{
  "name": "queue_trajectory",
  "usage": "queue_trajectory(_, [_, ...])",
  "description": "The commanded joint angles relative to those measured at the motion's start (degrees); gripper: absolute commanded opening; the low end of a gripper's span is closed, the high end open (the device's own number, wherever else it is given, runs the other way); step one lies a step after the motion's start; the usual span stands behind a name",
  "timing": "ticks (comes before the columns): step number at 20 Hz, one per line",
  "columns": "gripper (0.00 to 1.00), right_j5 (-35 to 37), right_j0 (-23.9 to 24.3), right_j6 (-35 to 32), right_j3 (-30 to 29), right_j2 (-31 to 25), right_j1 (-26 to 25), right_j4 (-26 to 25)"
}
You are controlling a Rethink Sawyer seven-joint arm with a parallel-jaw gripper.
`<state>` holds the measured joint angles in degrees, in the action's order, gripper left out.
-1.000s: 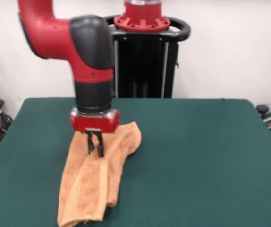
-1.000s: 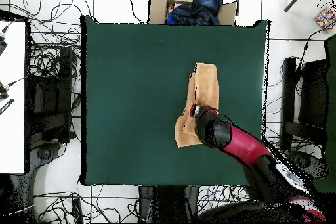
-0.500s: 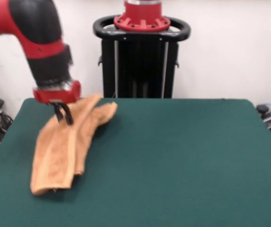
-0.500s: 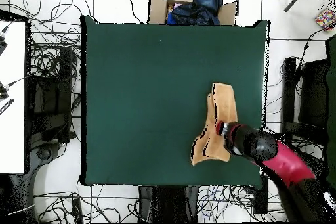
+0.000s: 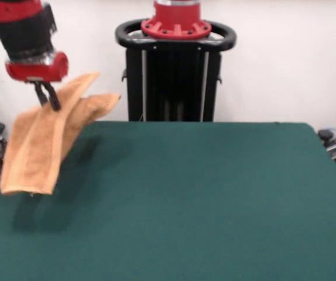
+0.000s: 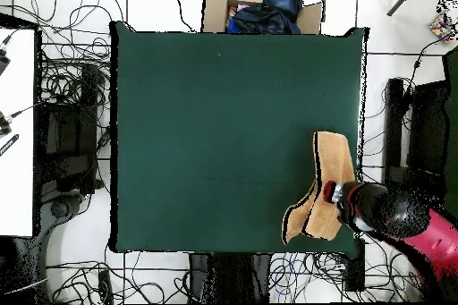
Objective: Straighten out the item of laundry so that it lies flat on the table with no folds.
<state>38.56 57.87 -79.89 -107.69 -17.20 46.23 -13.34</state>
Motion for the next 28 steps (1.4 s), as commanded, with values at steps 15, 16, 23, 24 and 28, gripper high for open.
queue_trajectory(15, [0.0,-15.6,-28.3,-25.4,-11.7,12.5,10.5,-0.6])
queue_trajectory(16, [0.0,-16.2,-29.7,-26.0,-11.8,13.3,10.1,0.3])
queue_trajectory(23, [1.0,-20.1,-33.5,-26.3,-12.5,15.3,7.8,4.7])
queue_trajectory(24, [1.0,-19.6,-34.3,-26.5,-11.7,16.2,7.6,4.4])
queue_trajectory(28, [1.0,-22.5,-28.6,-22.5,-11.2,11.1,5.2,5.8])
